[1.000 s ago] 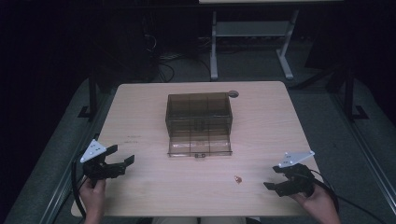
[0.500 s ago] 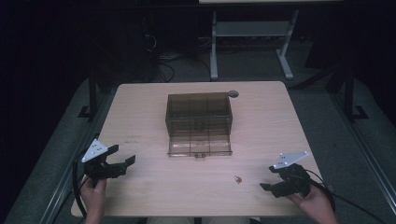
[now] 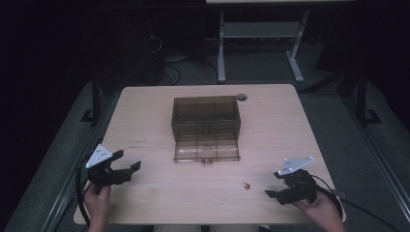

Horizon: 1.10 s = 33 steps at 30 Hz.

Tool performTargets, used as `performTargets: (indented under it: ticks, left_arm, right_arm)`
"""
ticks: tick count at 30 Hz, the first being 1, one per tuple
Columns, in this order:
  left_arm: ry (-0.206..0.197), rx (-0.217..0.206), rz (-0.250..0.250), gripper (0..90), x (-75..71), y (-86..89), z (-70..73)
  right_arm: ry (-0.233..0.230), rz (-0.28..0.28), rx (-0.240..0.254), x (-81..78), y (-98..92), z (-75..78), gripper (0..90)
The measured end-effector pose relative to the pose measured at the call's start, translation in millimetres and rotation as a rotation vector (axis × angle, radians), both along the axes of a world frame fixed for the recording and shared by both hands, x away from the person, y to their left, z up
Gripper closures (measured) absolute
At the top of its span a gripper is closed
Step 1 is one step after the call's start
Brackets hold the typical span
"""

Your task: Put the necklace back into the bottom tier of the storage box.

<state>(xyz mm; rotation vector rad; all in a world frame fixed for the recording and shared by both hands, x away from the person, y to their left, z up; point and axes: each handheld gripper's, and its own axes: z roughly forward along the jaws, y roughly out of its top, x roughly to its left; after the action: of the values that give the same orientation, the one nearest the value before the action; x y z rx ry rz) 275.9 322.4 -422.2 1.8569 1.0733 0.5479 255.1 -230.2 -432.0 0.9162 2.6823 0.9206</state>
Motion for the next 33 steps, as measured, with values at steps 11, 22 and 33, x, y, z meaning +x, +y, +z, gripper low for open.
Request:
performTargets:
  ticks: [11,22,33]
  left_arm:
    - [-0.003,0.007,-0.005,16.3,-0.4,-0.5,1.1]
    - [-0.003,0.005,-0.004,16.3,-0.3,0.4,1.0]
    - [-0.006,0.004,-0.003,16.3,-1.0,0.6,1.9]
  right_arm:
    - [-0.004,0.019,-0.006,1.6,8.3,0.6,27.4]
    - [0.007,0.045,-0.011,5.1,24.8,0.6,30.9]
    - [0.022,0.068,-0.019,7.2,37.5,-2.3,34.7]
